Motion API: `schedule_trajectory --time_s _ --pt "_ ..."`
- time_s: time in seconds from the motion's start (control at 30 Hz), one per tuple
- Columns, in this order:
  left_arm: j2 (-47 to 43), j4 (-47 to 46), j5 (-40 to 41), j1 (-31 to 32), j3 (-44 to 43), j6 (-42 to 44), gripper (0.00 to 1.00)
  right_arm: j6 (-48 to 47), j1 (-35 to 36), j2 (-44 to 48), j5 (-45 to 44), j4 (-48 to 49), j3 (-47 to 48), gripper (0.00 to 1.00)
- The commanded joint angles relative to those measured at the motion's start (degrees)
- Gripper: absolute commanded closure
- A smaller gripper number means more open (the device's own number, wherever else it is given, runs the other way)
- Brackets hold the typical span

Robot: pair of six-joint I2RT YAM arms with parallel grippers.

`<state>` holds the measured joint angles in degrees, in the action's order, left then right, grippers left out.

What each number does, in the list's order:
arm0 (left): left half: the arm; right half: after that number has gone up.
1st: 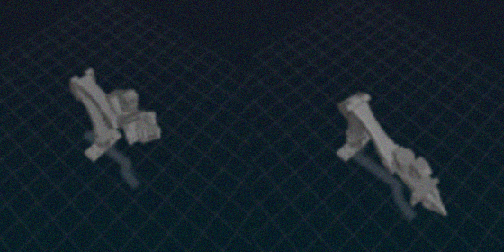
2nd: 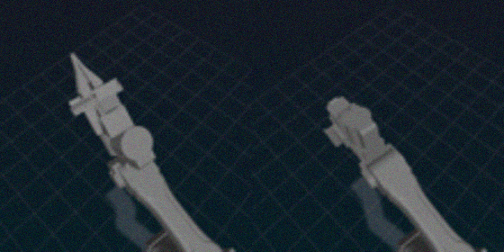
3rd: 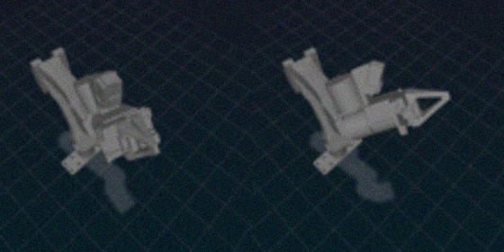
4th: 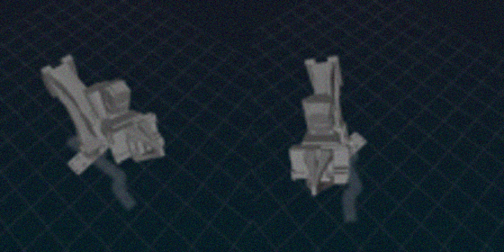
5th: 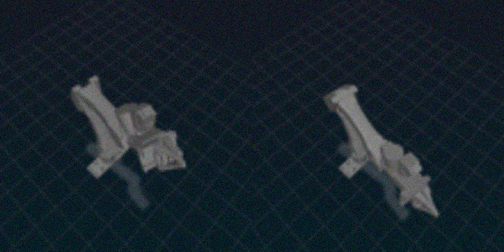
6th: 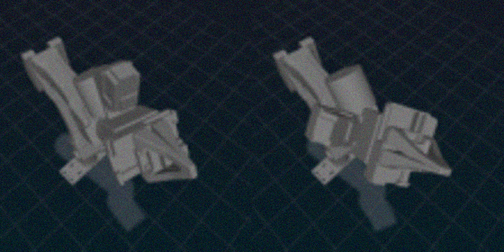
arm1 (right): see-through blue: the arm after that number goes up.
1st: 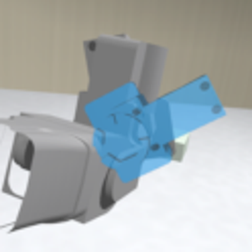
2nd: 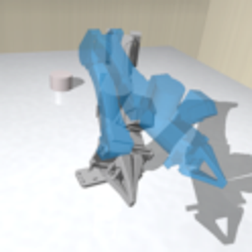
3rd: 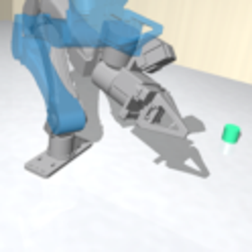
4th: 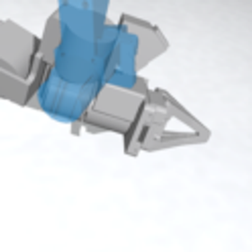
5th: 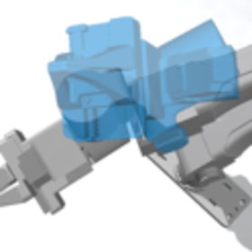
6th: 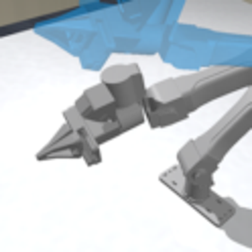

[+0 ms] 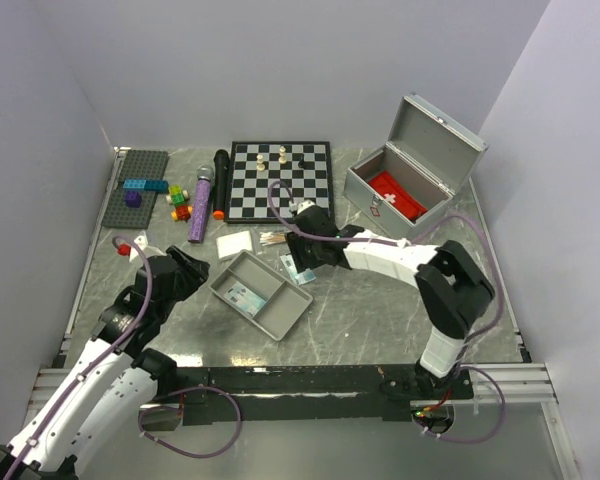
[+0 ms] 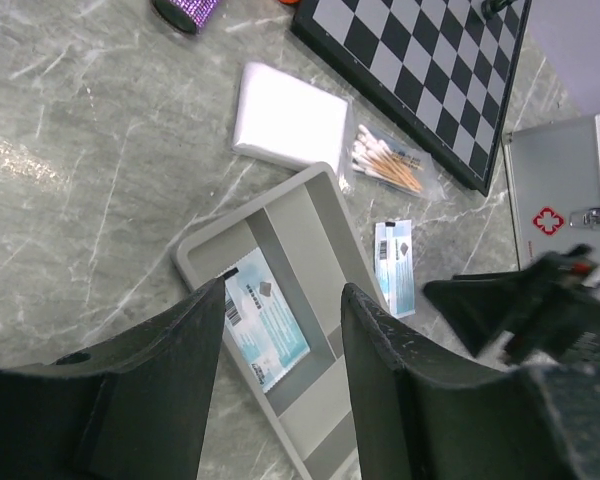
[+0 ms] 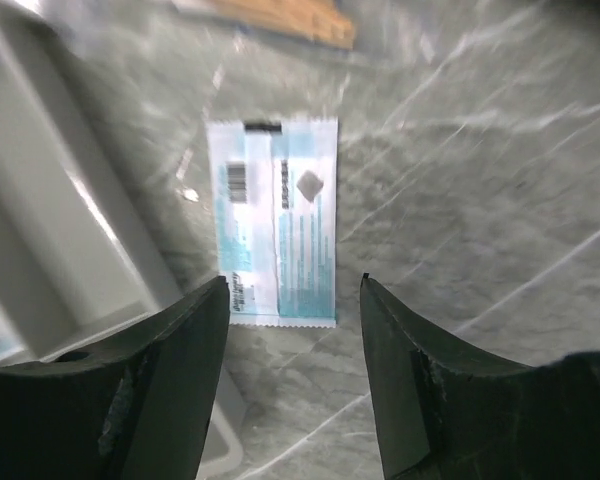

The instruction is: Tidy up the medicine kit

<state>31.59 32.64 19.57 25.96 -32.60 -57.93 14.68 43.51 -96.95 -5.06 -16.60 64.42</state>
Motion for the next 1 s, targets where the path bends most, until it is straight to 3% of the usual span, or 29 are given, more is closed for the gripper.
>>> schedule_trajectory --time_s 0.0,0.23,0.4,0.6,0.87,0.97 --pt "0.92 -2.32 -1.73 -0.20 -0.62 0.01 0.46 2.72 0.18 -3.77 -0.65 0.69 0.53 0.36" --pt "1.01 -2.67 -1.82 -0.20 -0.01 -0.16 0.46 3.95 -0.09 -8.34 -0.65 -0.10 1.41 0.32" --pt "1.72 -3.20 -2.08 -0.20 0.25 -0.08 0.46 4.48 -0.53 -8.96 1.63 1.48 -0.79 0.38" --pt "2.86 -4.08 -2.78 -0.20 0.17 -0.08 0.46 5.36 -0.53 -10.89 1.55 0.61 -1.76 0.62" --pt "2.95 -4.43 -3.05 -0.20 0.43 -0.16 0.46 6.15 -0.97 -10.54 -0.30 0.08 -4.39 0.82" --pt "3.21 -4.43 -3.22 -0.20 0.26 -0.16 0.46 6.42 -1.32 -10.19 -1.00 -0.45 -5.18 1.00"
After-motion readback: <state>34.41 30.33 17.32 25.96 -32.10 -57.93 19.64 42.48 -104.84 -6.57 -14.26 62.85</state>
